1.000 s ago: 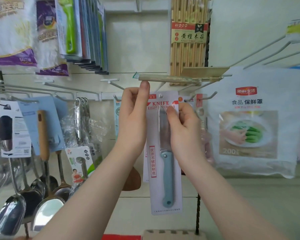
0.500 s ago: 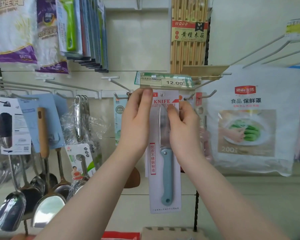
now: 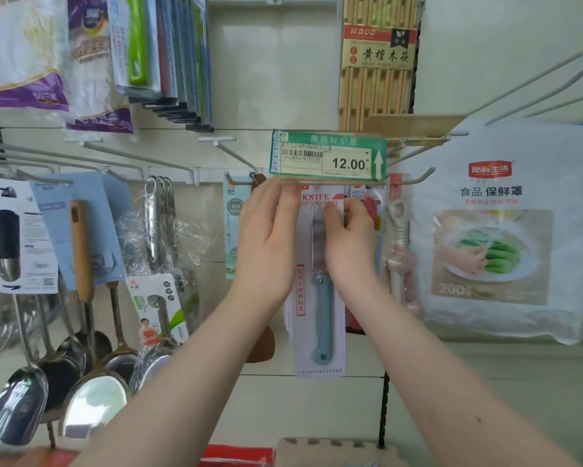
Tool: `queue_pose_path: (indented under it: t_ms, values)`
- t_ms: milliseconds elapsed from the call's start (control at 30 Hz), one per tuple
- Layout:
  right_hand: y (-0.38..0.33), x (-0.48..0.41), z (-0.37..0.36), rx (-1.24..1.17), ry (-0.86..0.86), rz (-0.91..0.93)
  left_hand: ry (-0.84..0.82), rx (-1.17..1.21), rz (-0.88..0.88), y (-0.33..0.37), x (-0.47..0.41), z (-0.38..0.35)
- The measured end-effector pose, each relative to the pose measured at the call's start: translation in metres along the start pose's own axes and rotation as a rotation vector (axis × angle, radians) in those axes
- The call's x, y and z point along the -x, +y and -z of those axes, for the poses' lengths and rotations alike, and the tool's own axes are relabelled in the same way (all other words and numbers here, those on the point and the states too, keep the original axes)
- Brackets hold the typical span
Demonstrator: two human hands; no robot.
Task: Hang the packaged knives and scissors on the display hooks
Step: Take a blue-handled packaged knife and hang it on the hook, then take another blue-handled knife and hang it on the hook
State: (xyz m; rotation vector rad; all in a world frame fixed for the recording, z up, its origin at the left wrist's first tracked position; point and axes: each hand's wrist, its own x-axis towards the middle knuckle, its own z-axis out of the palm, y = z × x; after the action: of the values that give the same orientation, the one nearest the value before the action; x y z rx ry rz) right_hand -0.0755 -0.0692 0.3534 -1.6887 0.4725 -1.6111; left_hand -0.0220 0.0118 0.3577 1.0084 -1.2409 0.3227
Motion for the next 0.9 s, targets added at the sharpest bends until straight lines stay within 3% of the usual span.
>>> queue_pose_path:
  t_ms: [433,667,900]
  values:
    - [0.011,0.004,0.010,-0.076,0.002,-0.011,-0.018,-0.024,0.081,-0.009,0.019,-0.008]
    - [0.034,0.051,0.029,-0.122,-0.070,0.004,0.029,0.172,0.130,-0.021,0.061,-0.018]
    - [0.080,0.111,0.053,-0.094,-0.145,-0.012,0.052,0.252,0.308,-0.051,0.128,-0.030]
